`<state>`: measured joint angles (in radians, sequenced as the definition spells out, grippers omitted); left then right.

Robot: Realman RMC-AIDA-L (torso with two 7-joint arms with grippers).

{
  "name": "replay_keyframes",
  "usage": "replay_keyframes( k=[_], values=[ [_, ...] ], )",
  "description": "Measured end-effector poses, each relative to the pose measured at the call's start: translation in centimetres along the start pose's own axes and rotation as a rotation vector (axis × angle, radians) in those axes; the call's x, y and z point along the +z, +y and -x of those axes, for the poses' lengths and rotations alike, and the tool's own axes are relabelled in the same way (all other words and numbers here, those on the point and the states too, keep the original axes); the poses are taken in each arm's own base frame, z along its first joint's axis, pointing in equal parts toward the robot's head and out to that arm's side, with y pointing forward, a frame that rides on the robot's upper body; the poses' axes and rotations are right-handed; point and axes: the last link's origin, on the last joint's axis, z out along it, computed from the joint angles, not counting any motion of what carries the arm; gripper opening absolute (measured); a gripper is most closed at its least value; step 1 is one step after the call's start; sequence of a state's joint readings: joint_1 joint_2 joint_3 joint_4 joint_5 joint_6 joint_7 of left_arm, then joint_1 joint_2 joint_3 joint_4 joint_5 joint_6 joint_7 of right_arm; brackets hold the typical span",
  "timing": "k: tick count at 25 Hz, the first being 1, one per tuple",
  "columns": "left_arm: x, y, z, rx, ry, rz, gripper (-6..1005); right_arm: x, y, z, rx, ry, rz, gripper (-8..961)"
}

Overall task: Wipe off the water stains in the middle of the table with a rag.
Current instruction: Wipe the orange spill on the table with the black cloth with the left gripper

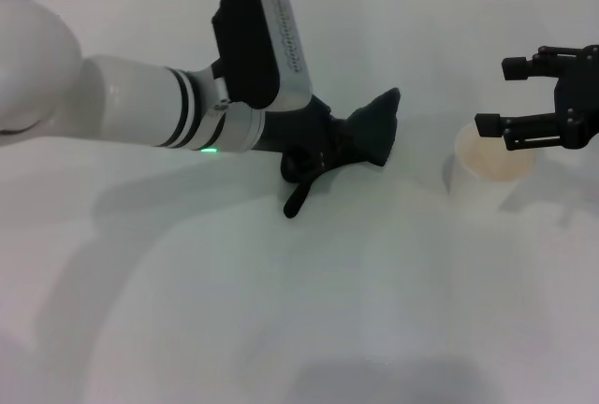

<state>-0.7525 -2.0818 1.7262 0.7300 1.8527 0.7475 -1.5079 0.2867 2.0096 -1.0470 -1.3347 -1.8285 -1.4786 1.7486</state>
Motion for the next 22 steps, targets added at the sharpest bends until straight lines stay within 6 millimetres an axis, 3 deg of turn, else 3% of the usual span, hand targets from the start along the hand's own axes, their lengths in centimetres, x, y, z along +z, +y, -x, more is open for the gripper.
replay_keyframes(
  k=[9,22],
  values=[
    [-1.7,1.5,1.8,-0.060,0.006,-0.032,86,0.2,0.1,0.0,0.006,-0.009,0.011,851],
    [-6.8,3.5,5.7,-0.234,0.066,-0.096,96,0.6,0.4,0.1,0.005,-0.013,0.027,847]
  ],
)
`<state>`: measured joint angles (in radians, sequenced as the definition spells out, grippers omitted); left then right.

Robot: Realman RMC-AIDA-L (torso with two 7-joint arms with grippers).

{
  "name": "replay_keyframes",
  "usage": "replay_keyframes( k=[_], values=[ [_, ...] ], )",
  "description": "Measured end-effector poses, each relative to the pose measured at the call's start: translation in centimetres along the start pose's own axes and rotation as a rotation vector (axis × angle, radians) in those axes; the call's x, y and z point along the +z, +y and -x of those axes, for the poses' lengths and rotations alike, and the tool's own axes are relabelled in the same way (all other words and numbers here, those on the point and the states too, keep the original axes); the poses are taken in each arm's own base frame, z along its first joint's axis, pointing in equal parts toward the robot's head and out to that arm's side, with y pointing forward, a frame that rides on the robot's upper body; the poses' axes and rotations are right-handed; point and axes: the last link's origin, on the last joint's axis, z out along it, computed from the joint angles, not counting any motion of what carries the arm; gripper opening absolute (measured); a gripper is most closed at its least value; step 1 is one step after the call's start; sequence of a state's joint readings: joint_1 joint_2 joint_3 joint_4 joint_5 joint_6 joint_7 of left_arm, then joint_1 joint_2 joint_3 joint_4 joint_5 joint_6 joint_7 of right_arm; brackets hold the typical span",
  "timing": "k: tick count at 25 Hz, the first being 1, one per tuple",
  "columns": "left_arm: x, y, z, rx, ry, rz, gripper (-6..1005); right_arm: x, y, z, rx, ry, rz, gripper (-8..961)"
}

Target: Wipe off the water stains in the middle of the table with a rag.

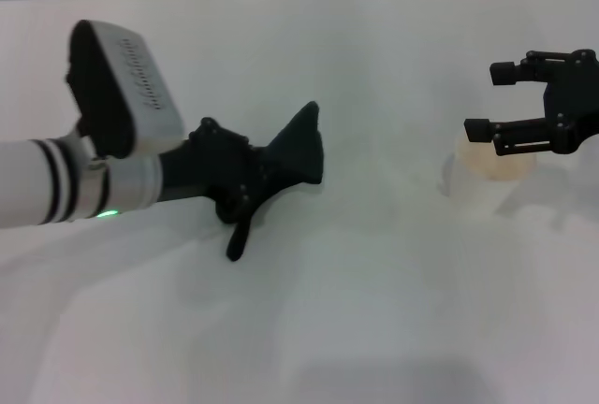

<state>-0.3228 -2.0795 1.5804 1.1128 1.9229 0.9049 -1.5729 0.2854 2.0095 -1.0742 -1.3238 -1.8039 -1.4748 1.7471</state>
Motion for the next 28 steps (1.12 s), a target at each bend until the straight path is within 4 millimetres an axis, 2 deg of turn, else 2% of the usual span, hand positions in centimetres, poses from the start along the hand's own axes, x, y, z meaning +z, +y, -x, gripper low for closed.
replay_keyframes(
  k=[7,15,22,28],
  values=[
    [-2.3,-0.3,1.5,-0.097,0.021,0.047,102,0.2,0.0,0.1,-0.004,0.000,0.001,846],
    [-2.9,-0.2,2.0,-0.128,0.024,0.064,108,0.5,-0.1,0.3,-0.006,-0.002,-0.004,845],
    [-3.5,-0.7,1.9,-0.155,0.028,0.052,405,0.6,-0.1,0.4,-0.005,-0.004,-0.005,845],
    [-5.4,-1.0,1.5,-0.124,0.048,0.088,649,0.6,-0.1,0.4,0.002,-0.004,-0.005,844]
  ],
)
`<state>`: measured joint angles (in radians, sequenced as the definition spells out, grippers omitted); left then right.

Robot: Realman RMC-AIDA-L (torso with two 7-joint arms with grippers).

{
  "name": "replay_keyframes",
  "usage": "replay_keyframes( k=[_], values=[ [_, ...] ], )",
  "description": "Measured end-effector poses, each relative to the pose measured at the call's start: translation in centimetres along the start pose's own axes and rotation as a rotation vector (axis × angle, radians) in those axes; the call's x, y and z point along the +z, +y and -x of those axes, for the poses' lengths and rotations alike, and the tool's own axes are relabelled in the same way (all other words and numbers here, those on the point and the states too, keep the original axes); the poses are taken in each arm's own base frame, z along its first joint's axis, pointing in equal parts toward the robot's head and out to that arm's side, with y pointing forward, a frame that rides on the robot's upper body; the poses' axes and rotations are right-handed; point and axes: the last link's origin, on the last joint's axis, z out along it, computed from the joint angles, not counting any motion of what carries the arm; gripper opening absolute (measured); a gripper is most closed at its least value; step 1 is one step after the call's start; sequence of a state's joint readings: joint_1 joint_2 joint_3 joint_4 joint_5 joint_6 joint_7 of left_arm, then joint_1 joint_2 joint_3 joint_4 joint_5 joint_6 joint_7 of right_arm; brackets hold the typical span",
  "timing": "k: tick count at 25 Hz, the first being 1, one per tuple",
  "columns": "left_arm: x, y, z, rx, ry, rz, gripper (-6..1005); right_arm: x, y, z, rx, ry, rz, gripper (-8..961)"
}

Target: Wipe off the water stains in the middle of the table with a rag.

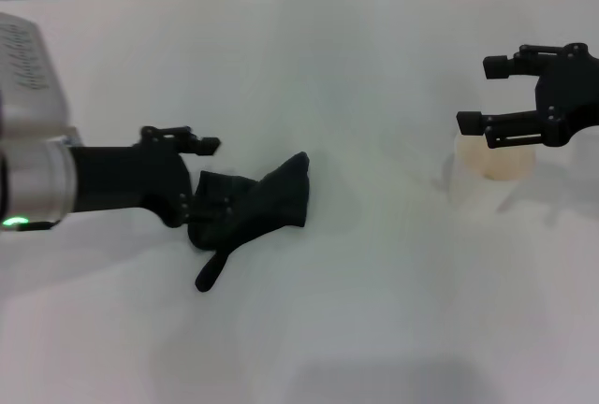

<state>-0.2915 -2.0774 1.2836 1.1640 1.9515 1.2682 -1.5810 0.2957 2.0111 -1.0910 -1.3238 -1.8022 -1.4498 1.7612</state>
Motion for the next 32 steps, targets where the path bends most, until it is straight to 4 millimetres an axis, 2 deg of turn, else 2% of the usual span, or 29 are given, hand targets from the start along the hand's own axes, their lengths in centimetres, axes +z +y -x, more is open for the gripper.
replay_keyframes(
  k=[3,8,14,32],
  values=[
    [-1.7,-0.1,0.1,-0.007,0.030,0.031,754,-0.1,0.0,-0.1,0.003,0.001,-0.001,844],
    [-5.4,0.0,0.5,-0.014,0.088,0.086,817,-0.1,0.1,-0.1,0.004,0.002,0.005,843],
    [-6.4,0.0,0.9,-0.002,0.073,0.110,893,0.1,0.3,-0.1,0.002,0.005,0.016,843],
    [-6.8,1.1,1.3,0.011,0.030,0.214,888,-0.2,1.2,-0.2,-0.003,0.032,0.065,843]
  ],
)
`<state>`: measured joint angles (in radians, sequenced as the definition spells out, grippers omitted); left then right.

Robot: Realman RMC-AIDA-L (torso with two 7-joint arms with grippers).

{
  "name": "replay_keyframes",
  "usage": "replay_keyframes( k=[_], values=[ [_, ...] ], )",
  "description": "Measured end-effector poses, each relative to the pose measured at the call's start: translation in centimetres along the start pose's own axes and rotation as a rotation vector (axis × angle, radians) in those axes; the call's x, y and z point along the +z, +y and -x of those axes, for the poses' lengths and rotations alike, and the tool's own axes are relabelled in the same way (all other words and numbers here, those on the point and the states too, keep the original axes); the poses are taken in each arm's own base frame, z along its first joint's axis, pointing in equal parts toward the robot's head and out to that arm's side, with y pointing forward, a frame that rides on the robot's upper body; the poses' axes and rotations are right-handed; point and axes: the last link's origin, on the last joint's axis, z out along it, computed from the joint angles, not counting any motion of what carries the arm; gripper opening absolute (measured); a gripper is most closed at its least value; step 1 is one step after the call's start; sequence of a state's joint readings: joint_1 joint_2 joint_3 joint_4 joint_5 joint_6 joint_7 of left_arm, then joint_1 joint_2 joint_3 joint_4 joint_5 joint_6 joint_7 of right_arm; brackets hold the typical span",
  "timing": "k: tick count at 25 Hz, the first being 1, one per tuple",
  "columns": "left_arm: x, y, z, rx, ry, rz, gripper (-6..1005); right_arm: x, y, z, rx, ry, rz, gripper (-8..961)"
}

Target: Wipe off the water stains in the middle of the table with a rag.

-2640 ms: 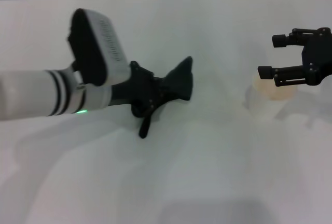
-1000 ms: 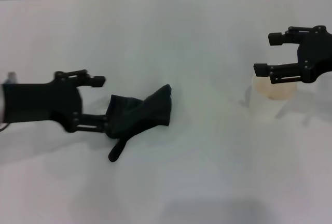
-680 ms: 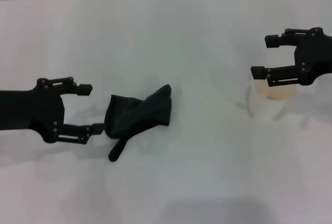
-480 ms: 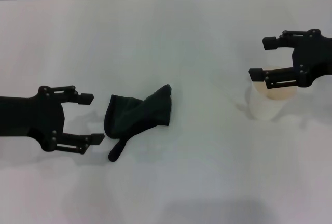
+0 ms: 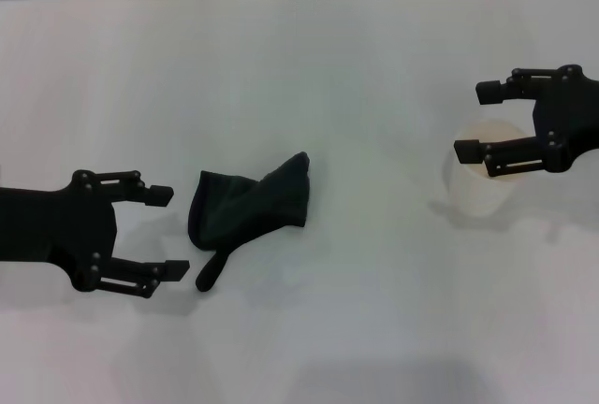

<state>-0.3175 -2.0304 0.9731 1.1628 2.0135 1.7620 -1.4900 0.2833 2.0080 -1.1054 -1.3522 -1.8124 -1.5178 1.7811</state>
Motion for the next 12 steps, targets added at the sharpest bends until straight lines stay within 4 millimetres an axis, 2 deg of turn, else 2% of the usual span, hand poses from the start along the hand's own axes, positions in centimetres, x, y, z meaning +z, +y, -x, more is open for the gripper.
replay_keyframes(
  k=[12],
  values=[
    [0.17,0.27,0.09,-0.008,0.009,0.006,888,-0.22,0.41,-0.23,-0.003,0.017,0.021,843]
  ],
)
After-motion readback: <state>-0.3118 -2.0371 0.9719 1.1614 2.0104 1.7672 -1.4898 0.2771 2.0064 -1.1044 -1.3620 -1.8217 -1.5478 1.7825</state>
